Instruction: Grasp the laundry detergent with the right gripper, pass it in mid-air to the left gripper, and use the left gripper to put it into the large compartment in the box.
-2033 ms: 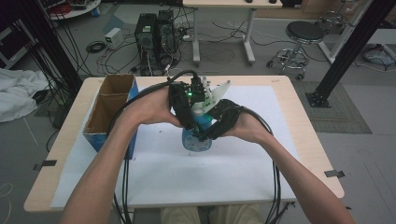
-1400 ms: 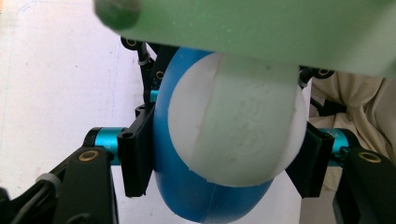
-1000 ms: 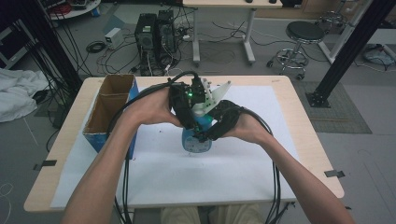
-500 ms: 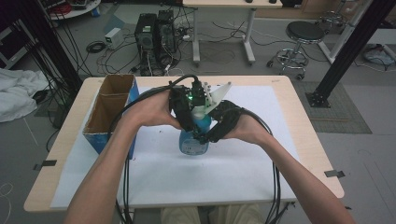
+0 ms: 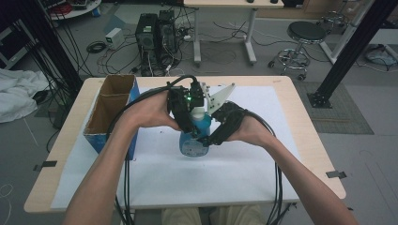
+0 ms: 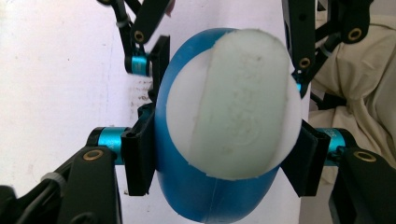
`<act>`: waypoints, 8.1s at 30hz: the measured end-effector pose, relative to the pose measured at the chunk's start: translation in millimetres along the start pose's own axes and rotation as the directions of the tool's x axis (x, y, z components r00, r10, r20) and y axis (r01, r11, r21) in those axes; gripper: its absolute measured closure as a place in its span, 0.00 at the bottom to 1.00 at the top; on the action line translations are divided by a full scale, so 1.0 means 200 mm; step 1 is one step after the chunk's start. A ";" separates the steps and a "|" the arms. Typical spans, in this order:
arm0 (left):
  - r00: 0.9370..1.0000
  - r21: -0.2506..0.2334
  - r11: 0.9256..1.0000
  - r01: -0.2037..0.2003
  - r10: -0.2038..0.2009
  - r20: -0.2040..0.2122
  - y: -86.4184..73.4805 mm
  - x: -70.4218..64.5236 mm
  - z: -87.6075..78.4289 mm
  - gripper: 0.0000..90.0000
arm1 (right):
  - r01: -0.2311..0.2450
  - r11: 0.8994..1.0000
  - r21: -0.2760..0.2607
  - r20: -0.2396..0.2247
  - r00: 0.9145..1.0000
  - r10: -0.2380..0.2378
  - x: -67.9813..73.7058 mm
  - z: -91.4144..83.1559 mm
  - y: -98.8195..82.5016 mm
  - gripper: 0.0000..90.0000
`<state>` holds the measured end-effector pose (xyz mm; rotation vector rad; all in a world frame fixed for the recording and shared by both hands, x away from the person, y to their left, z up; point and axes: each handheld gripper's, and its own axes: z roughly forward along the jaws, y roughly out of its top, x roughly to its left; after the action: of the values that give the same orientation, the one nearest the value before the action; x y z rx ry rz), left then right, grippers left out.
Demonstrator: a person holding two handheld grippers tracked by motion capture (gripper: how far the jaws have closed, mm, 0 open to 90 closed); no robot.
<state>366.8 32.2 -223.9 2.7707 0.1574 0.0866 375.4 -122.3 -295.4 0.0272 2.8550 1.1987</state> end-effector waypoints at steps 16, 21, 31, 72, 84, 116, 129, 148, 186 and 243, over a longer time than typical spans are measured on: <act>0.999 0.022 0.999 0.030 -0.030 -0.025 -0.06 0.02 -0.11 0.41 | -0.029 0.999 0.038 0.054 0.998 0.027 0.00 -0.12 -0.08 0.27; 0.997 0.031 0.998 0.059 -0.058 -0.047 -0.10 0.04 -0.22 0.42 | -0.059 0.995 0.083 0.106 0.993 0.050 0.01 -0.20 -0.15 0.26; 0.982 0.029 0.988 0.149 -0.144 -0.124 -0.21 0.11 -0.56 0.41 | -0.137 0.969 0.207 0.209 0.974 0.093 -0.01 -0.33 -0.35 0.25; 0.885 0.011 0.912 0.410 -0.395 -0.247 -0.81 0.35 -0.91 0.42 | -0.275 0.924 0.265 0.353 0.919 0.173 0.04 -0.50 -0.66 0.15; 0.883 0.052 0.899 0.435 -0.415 -0.222 -0.91 0.39 -0.73 0.42 | -0.288 0.916 0.279 0.356 0.917 0.179 0.05 -0.45 -0.67 0.15; 0.901 0.163 0.890 0.426 -0.401 -0.167 -1.13 0.41 -0.15 0.41 | -0.295 0.908 0.298 0.349 0.919 0.183 0.09 -0.38 -0.69 0.15; 0.906 0.200 0.887 0.416 -0.384 -0.179 -1.11 0.41 -0.14 0.41 | -0.289 0.913 0.288 0.346 0.920 0.183 0.09 -0.36 -0.69 0.15; 0.898 0.195 0.881 0.431 -0.399 -0.185 -1.10 0.41 -0.19 0.34 | -0.290 0.913 0.288 0.348 0.920 0.182 0.10 -0.36 -0.68 0.15; 0.933 0.155 0.944 0.291 -0.244 -0.265 -0.71 0.31 -0.42 0.26 | -0.296 0.910 0.290 0.355 0.916 0.185 0.11 -0.35 -0.69 0.15; 0.994 0.196 0.978 0.069 -0.050 -0.102 -0.23 0.07 0.35 0.18 | -0.288 0.901 0.324 0.386 0.910 0.152 0.03 -0.41 -0.59 0.15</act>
<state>382.1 52.5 -305.0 2.9601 0.2886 0.1996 366.1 -262.7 -323.2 0.5423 2.7515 0.5671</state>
